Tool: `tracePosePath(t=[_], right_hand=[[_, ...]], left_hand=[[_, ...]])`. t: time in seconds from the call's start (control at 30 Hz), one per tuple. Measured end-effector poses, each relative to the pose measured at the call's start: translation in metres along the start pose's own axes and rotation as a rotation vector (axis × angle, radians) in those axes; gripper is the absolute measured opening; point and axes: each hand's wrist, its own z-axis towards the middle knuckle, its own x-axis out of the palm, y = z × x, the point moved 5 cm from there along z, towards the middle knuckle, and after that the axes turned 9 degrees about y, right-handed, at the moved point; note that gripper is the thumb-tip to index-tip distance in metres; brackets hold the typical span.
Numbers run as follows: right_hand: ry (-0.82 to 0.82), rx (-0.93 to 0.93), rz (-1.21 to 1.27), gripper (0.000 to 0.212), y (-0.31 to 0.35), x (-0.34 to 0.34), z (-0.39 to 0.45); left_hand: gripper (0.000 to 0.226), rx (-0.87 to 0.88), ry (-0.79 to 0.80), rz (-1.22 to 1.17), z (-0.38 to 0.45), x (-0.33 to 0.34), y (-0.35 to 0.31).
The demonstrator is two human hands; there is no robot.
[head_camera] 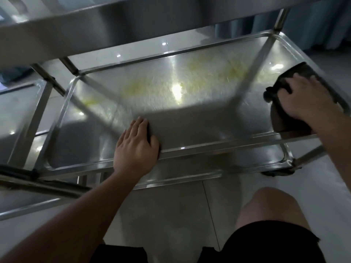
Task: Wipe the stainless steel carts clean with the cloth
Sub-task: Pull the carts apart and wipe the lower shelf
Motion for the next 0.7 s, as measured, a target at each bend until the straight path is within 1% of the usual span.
tracePosePath(t=[0.07,0.1,0.2,0.3,0.33,0.4,0.47,0.57,0.7], right_hand=[[0.013,0.029,0.016,0.072,0.025,0.010,-0.003],[0.029,-0.012,0.004,0.071,0.050,0.018,-0.009],[0.064,-0.310,-0.069,0.066,0.152,0.057,-0.043],[0.126,-0.621,-0.058,0.060,0.259,0.093,-0.092],[0.165,-0.696,-0.039,0.058,0.287,0.101,-0.103],[0.236,-0.754,-0.001,0.056,0.316,0.106,-0.111],[0.238,-0.759,0.001,0.055,0.315,0.105,-0.108],[0.145,-0.724,-0.039,0.055,0.277,0.092,-0.090],[0.047,-0.497,-0.030,0.052,0.179,0.048,-0.028]], left_hand=[[0.074,-0.004,-0.004,0.003,0.000,0.000,0.000],[0.074,-0.002,-0.001,0.006,0.000,0.000,0.000],[0.074,-0.004,0.010,0.011,-0.001,-0.001,-0.002],[0.075,0.001,0.021,0.009,-0.003,-0.002,-0.005],[0.075,0.015,0.016,0.015,-0.004,-0.003,-0.006],[0.073,0.052,0.009,0.018,-0.005,-0.005,-0.008],[0.073,0.047,0.015,0.010,-0.005,-0.006,-0.006],[0.077,0.001,0.022,0.014,-0.003,-0.003,-0.003],[0.077,-0.005,0.024,0.012,0.000,0.000,0.000]])
